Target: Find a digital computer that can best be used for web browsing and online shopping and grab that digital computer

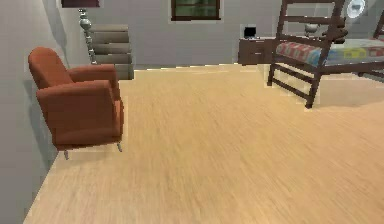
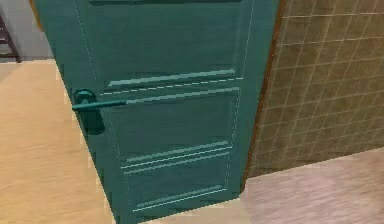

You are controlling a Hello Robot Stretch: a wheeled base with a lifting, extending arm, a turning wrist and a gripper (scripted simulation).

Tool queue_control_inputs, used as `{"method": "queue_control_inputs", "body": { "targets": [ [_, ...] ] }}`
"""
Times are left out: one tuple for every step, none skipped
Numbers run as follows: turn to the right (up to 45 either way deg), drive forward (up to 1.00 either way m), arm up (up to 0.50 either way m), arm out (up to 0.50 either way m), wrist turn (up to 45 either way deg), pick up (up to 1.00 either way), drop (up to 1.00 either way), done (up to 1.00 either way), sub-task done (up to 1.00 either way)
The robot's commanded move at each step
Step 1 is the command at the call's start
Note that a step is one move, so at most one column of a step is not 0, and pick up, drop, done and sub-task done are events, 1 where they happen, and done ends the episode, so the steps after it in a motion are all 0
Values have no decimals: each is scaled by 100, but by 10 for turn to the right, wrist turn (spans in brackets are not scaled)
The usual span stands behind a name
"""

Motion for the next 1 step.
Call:
{"method": "queue_control_inputs", "body": {
  "targets": [
    [-60, 0, 0, 0, 0, 0, 0, 0, 0]
  ]
}}
